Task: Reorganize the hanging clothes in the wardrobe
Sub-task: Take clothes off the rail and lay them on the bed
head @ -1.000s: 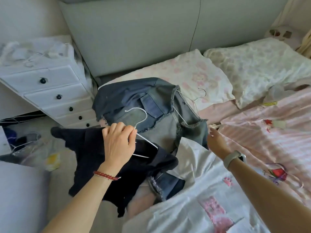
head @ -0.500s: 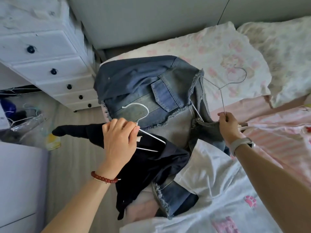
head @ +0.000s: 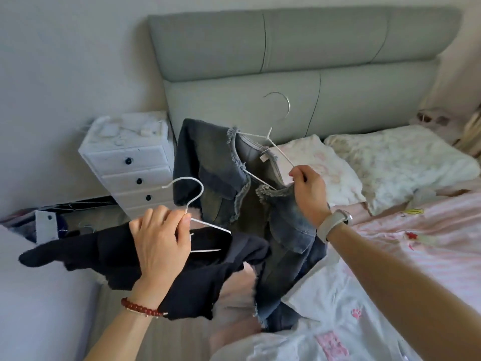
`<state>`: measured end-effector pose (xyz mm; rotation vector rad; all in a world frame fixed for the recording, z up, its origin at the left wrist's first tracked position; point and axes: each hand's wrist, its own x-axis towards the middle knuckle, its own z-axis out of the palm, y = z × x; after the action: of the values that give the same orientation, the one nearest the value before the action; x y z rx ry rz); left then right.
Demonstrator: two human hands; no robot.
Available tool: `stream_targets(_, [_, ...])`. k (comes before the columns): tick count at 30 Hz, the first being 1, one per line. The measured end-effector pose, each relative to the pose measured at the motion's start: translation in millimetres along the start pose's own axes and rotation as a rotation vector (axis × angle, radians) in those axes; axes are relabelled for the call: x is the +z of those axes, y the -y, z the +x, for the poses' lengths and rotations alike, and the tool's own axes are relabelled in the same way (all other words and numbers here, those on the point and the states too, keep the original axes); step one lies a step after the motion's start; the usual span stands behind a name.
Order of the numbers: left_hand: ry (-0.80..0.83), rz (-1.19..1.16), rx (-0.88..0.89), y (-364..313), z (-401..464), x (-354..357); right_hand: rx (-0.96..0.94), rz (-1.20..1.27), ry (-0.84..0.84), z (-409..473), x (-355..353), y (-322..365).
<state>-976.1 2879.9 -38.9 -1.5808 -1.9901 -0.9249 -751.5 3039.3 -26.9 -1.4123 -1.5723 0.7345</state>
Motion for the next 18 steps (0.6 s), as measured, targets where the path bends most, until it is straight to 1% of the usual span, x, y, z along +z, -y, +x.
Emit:
stream_targets(3, [-0.08,0.004,0.006,-14,6,-58,-0.115,0.049,-0.094,-21,-34,68])
stream_targets(7, [-0.165,-0.016,0.02,-42,4,-136,-0.148,0.16,-0.166,-59,-88,144])
stream_targets(11, [-0.236,-0.057,0.04,-72,-11,-210,-0.207,0.172,-0.265,-110,-158,204])
stream_targets(14, [-0.261,-0.102,0.087,-103,-33,-259,-0.234,0.127,-0.355,-161,-217,223])
stream_targets(18, [-0.284,-0.196,0.164,-148,-74,-310,-0.225,0.037,-0.496,-239,-291,219])
